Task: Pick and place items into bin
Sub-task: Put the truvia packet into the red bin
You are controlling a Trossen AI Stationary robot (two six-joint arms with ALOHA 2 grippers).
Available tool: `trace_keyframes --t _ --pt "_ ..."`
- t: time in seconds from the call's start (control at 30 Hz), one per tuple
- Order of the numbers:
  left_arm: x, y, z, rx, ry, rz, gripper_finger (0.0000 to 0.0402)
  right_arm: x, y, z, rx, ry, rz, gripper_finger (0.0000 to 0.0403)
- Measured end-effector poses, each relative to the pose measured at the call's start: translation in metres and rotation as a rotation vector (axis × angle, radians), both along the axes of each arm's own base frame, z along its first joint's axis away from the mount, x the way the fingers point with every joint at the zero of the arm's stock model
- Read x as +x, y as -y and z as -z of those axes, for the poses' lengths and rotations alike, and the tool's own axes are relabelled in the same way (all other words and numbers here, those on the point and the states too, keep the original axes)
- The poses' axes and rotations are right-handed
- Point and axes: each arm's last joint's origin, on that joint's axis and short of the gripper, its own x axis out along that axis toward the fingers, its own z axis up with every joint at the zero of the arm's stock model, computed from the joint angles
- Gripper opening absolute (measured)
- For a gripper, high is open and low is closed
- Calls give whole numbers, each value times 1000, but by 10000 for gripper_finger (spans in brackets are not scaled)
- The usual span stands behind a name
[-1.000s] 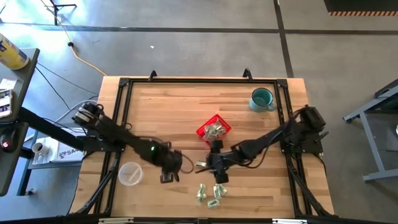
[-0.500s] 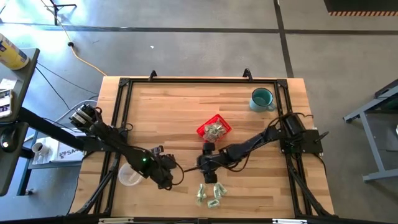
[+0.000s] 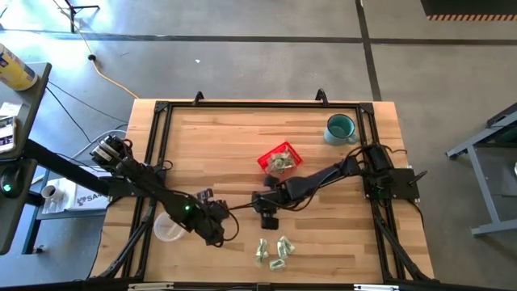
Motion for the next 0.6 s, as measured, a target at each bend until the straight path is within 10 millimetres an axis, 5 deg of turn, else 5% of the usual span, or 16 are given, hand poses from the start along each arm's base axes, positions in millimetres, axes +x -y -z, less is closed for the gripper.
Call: trace_keyframes --t 0.2,0.3,0.47,0.6 --pt "1 -1 0 34 24 -11 179 17 -7 -69 -143 58 21 9" --pt "2 -2 -1 59 43 -14 179 10 9 -94 -326 -23 89 9" --pt "10 -10 -1 37 55 -32 179 -14 71 -79 -410 -415 122 25" --pt "19 -16 -3 18 90 -41 179 -11 104 -69 -445 -424 80 38"
